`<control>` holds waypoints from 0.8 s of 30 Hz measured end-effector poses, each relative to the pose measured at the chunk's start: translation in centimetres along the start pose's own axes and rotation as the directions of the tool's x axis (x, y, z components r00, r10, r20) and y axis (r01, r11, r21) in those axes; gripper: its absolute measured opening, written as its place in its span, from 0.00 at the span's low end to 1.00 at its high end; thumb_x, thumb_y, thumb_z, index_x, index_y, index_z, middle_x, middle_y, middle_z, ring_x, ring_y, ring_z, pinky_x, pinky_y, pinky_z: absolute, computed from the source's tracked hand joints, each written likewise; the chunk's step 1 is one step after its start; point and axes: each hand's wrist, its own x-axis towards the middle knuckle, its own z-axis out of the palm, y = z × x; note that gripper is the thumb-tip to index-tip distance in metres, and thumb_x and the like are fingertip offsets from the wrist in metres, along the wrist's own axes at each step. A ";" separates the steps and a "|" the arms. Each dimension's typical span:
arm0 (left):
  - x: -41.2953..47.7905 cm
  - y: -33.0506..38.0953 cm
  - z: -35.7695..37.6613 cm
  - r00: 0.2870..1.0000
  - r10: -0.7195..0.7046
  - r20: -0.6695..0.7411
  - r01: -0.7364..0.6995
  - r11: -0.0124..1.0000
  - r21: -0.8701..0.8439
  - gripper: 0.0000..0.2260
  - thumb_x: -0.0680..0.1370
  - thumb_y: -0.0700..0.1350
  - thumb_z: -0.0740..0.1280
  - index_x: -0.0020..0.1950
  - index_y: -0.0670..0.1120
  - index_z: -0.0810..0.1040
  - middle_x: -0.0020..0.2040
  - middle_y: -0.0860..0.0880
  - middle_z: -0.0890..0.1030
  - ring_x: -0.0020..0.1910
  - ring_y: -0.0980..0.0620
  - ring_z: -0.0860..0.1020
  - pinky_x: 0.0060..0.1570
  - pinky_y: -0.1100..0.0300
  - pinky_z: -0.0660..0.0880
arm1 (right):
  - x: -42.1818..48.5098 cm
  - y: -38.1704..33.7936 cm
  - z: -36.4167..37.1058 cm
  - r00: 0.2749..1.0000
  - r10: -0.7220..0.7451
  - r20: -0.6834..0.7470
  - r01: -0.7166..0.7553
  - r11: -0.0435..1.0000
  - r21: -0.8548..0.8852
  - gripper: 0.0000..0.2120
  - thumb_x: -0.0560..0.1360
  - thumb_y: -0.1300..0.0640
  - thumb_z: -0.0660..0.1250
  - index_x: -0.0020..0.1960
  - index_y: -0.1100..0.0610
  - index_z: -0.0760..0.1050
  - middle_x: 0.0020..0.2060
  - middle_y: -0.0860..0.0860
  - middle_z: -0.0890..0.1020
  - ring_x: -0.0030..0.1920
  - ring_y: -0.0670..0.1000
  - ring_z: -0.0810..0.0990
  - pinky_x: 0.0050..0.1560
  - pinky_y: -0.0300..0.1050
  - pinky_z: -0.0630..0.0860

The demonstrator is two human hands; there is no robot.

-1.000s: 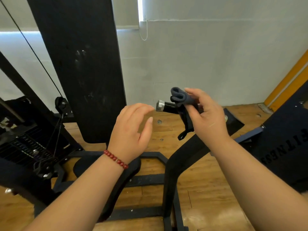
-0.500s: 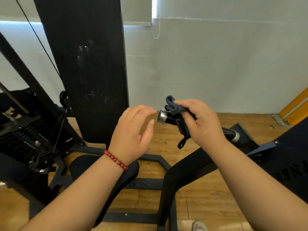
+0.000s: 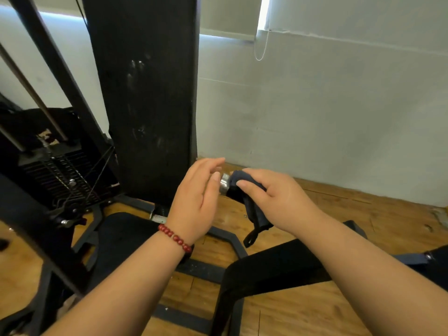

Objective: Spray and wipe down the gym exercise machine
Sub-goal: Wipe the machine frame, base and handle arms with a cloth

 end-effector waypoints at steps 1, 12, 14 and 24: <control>0.0 0.1 0.1 1.000 -0.020 0.001 0.020 1.000 -0.016 0.16 0.82 0.49 0.52 0.67 0.52 0.71 0.58 0.60 0.73 0.60 0.67 0.72 0.58 0.76 0.67 | -0.2 0.3 -0.5 1.000 0.000 0.016 0.000 1.000 -0.028 0.09 0.81 0.51 0.60 0.49 0.37 0.74 0.36 0.34 0.78 0.43 0.33 0.76 0.41 0.25 0.68; -0.5 0.1 1.5 0.972 -0.155 0.176 0.178 0.976 -0.128 0.16 0.84 0.48 0.53 0.72 0.59 0.64 0.68 0.60 0.71 0.68 0.69 0.66 0.63 0.77 0.62 | 1.2 0.4 -1.1 0.989 0.096 0.109 -0.097 0.995 0.011 0.08 0.81 0.50 0.61 0.47 0.38 0.75 0.35 0.34 0.79 0.40 0.33 0.76 0.39 0.29 0.68; -0.5 0.2 1.4 0.968 -0.154 0.197 0.183 0.973 -0.143 0.17 0.84 0.48 0.53 0.72 0.60 0.63 0.69 0.61 0.69 0.69 0.68 0.65 0.64 0.77 0.62 | -0.1 1.3 -2.5 0.979 0.155 0.136 -0.153 0.988 -0.022 0.12 0.81 0.51 0.62 0.39 0.41 0.75 0.31 0.34 0.79 0.36 0.35 0.76 0.36 0.30 0.68; -0.6 0.2 1.1 0.960 -0.168 0.224 0.214 0.956 -0.200 0.17 0.84 0.47 0.53 0.73 0.60 0.62 0.69 0.62 0.68 0.67 0.74 0.64 0.60 0.80 0.61 | 1.1 -0.4 -1.1 0.993 0.093 0.078 -0.086 0.992 -0.089 0.10 0.81 0.51 0.61 0.59 0.43 0.78 0.43 0.37 0.81 0.46 0.35 0.77 0.43 0.27 0.69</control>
